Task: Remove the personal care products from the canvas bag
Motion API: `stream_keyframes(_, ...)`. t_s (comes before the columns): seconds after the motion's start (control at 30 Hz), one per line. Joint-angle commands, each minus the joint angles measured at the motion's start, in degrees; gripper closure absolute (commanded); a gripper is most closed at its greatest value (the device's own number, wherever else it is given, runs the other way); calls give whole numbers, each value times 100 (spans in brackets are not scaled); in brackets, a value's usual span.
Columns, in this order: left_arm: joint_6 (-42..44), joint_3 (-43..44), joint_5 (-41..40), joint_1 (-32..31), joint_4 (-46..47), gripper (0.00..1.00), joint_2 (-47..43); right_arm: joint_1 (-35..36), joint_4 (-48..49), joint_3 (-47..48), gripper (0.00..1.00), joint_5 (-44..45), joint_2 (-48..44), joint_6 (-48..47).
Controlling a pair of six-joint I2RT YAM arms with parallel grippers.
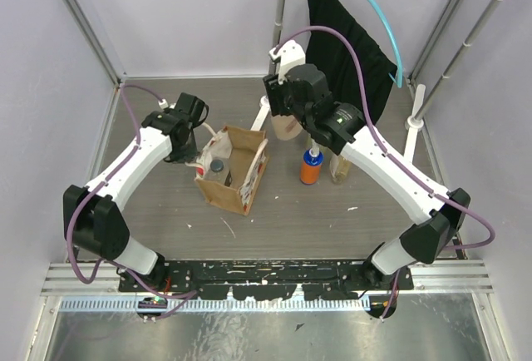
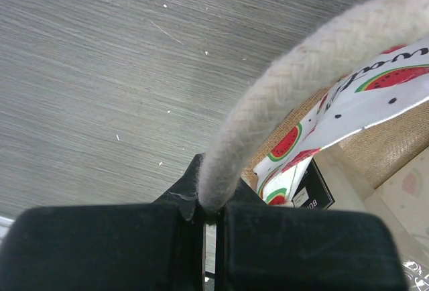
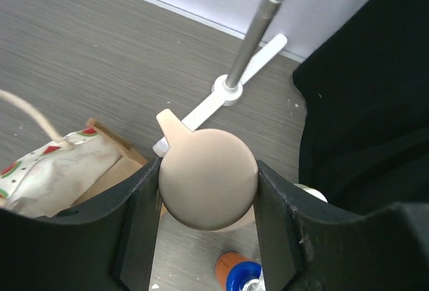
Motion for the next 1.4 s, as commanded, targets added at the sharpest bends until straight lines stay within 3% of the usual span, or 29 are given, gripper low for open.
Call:
stream_keyframes(0.0,43,-114,61,37,45,100,-112,-283,1366,15,70,-71,-188,127)
stream_keyframes(0.43,21,-78,238,33,89,100,-30,-946,1859,-1015,71,-622,225,770)
stream_keyframes(0.8,12,-66,285,38,107,100,6,-1003,2159,-1824,71,-592,197,1104)
stream_keyframes(0.87,12,-62,319,37,112,100,17,-1003,2160,-1935,64,-570,156,1137)
stream_keyframes(1.0,-12,-19,403,32,101,100,-1,-997,2130,-2008,30,-727,-7,1138)
stream_keyframes(1.07,-22,3,463,36,94,100,-84,-938,2134,-1932,23,-754,-154,1046)
stream_keyframes(1.2,-23,98,611,42,19,99,-324,-284,1858,-1432,19,153,-334,363)
stream_keyframes(1.27,21,179,738,38,-34,93,-447,172,1566,-990,19,525,-283,20)
stream_keyframes(1.37,61,341,865,36,-200,82,-668,696,1076,-386,19,323,-152,-45)
